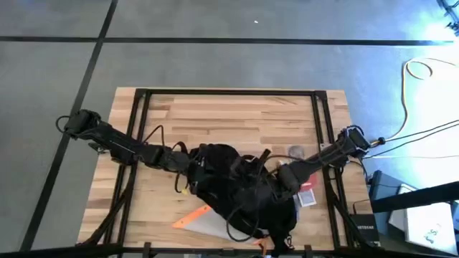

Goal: Unpack backpack
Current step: Open the black bag

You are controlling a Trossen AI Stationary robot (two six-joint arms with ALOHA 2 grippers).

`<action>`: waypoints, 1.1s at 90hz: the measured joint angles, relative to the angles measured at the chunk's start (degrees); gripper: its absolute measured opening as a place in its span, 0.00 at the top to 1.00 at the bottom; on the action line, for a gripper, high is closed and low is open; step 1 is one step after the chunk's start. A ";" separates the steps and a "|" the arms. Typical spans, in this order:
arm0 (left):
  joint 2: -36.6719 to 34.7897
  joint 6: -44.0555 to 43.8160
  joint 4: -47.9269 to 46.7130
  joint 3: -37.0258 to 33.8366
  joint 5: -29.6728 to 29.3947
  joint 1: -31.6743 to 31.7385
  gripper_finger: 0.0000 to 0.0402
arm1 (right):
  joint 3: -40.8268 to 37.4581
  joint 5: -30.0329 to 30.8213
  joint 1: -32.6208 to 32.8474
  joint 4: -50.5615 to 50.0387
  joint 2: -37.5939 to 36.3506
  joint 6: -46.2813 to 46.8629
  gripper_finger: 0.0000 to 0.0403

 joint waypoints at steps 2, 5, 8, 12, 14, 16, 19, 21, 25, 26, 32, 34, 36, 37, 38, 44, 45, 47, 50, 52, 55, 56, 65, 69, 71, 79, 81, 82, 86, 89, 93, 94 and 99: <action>0.00 0.01 0.03 0.00 0.00 0.00 0.96 | 0.00 -0.01 0.00 -0.02 0.35 -0.18 0.32; 0.00 0.00 0.06 0.00 0.04 0.00 0.96 | 0.01 -0.03 0.05 0.04 0.66 -0.16 0.33; 0.00 -0.01 0.06 0.00 0.13 0.02 0.96 | 0.00 -0.07 0.16 -0.19 1.00 -0.16 0.35; 0.00 -0.07 0.06 0.00 0.17 0.02 0.96 | 0.00 -0.09 0.15 -0.03 1.67 -0.12 0.37; 0.00 -0.07 0.06 0.00 0.18 0.00 0.96 | 0.00 -0.06 0.08 0.06 1.78 -0.12 0.38; 0.00 -0.08 0.06 0.00 0.21 0.00 0.96 | 0.00 0.02 0.01 -0.08 1.87 -0.15 0.40; 0.00 -0.13 0.04 0.00 0.28 0.00 0.96 | 0.00 0.09 -0.03 -0.16 2.36 -0.16 0.41; 0.00 -0.15 0.04 0.00 0.28 0.02 0.96 | 0.00 0.09 -0.10 -0.05 2.53 -0.16 0.42; 0.00 -0.15 0.02 -0.01 0.28 0.02 0.96 | 0.00 0.28 -0.21 -0.12 2.78 -0.31 0.44; 0.00 -0.15 0.02 -0.02 0.28 0.02 0.96 | 0.00 0.43 -0.24 -0.15 2.89 -0.33 0.44; 0.00 -0.16 0.04 -0.02 0.30 0.02 0.96 | 0.00 1.24 -0.57 0.19 3.49 -0.75 0.47; 0.00 -0.16 0.02 -0.02 0.31 0.02 0.96 | 0.00 1.63 -0.57 0.15 3.57 -1.05 0.48; 0.00 -0.17 0.01 -0.02 0.31 0.02 0.96 | 0.00 1.90 -0.55 -0.01 3.60 -1.33 0.48; 0.00 -0.17 0.02 -0.02 0.31 0.02 0.96 | 0.00 2.12 -0.55 -0.10 3.61 -1.43 0.49; 0.00 -0.17 0.02 -0.02 0.31 0.02 0.96 | 0.00 2.24 -0.55 -0.16 3.61 -1.55 0.49; 0.00 -0.17 -0.07 -0.02 0.31 0.02 0.96 | 0.00 3.60 -0.54 -0.23 3.59 -2.33 0.51; 0.00 -0.18 -0.07 -0.02 0.31 0.02 0.96 | 0.00 3.93 -0.52 -0.25 3.59 -2.42 0.52; 0.00 -0.20 -0.07 -0.02 0.30 0.02 0.96 | 0.00 4.74 -0.52 -0.32 3.60 -2.63 0.52; 0.00 -0.23 -0.12 -0.02 0.28 0.02 0.96 | 0.00 6.07 -0.42 -0.24 3.60 -2.77 0.54; 0.00 -0.25 -0.16 -0.02 0.28 0.04 0.96 | 0.00 6.88 -0.39 -0.09 3.59 -2.86 0.54; 0.00 -0.26 -0.16 -0.02 0.28 0.04 0.96 | 0.00 7.64 -0.38 0.16 3.60 -3.13 0.55; 0.00 -0.26 -0.16 -0.02 0.28 0.04 0.96 | 0.00 7.86 -0.37 0.21 3.61 -3.23 0.55; 0.00 -0.22 -0.16 -0.02 0.31 0.04 0.96 | 0.02 8.55 -0.28 -0.11 3.59 -3.64 0.57; 0.00 -0.23 -0.16 -0.02 0.31 0.04 0.96 | 0.02 8.55 -0.31 -0.64 3.59 -3.68 0.57; 0.00 -0.24 -0.16 -0.02 0.31 0.04 0.96 | 0.02 8.57 -0.34 -0.91 3.59 -3.70 0.57; 0.00 -0.33 -0.16 -0.02 0.31 0.04 0.96 | 0.02 8.55 -0.42 -1.20 3.59 -3.75 0.57; 0.00 -0.34 -0.16 -0.02 0.31 0.04 0.96 | 0.02 8.56 -0.39 -1.21 3.59 -3.76 0.57; 0.00 -0.35 -0.16 -0.02 0.31 0.04 0.96 | 0.00 8.55 -0.39 -1.22 3.59 -3.77 0.57; 0.00 -0.34 -0.17 -0.02 0.31 0.03 0.96 | 0.02 8.55 -0.39 -1.23 3.59 -3.77 0.57; 0.00 -0.26 -0.16 -0.02 0.31 0.04 0.96 | 0.02 8.50 -0.40 -1.27 3.59 -3.77 0.57; 0.00 -0.24 -0.16 -0.02 0.33 0.04 0.96 | 0.02 8.10 -0.42 -1.31 3.59 -3.77 0.57; 0.00 -0.24 -0.16 -0.02 0.33 0.04 0.96 | 0.02 7.98 -0.42 -1.31 3.59 -3.79 0.57; 0.00 -0.24 -0.16 -0.02 0.35 0.02 0.96 | 0.02 7.46 -0.44 -1.31 3.59 -3.77 0.58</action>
